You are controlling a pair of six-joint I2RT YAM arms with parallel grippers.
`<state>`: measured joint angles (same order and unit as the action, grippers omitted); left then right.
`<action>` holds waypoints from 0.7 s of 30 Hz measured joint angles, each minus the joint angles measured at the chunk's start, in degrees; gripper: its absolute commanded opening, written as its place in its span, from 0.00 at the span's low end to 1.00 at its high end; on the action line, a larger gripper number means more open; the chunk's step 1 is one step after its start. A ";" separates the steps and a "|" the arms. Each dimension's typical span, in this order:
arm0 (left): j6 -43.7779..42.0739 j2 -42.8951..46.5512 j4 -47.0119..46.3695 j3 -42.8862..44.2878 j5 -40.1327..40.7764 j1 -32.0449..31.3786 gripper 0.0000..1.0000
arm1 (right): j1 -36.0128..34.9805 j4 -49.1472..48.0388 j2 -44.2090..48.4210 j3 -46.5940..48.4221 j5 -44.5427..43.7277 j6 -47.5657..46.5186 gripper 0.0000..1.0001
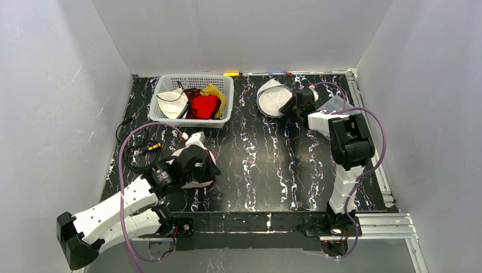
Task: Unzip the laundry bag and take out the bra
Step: Move the laundry bag to the center of the board.
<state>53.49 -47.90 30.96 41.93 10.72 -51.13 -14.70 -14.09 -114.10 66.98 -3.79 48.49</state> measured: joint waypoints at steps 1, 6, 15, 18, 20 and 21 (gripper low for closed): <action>-0.02 0.02 0.04 0.00 0.07 0.00 0.12 | 0.00 0.11 0.00 -0.02 0.09 0.11 0.61; -0.59 0.04 1.01 0.00 0.76 0.00 0.14 | -0.04 0.35 0.57 -0.52 0.22 -0.76 0.89; -2.03 2.86 2.93 0.09 2.84 0.00 0.24 | -2.01 5.01 8.79 -1.09 -1.09 -5.57 0.99; -2.40 3.96 3.78 0.28 3.82 0.00 0.29 | -3.32 7.23 12.92 -1.09 -1.97 -7.28 0.99; -2.49 4.37 4.63 0.68 4.44 0.00 0.36 | -4.44 8.81 15.91 -1.11 -2.89 -8.50 0.99; -2.43 4.52 5.31 1.07 4.96 0.00 0.41 | -5.22 9.75 17.77 -1.14 -3.61 -9.20 0.99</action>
<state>51.07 -43.38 36.27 43.00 15.68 -51.13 -19.92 -4.34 -96.33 65.84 -7.40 39.29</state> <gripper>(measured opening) 0.300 0.984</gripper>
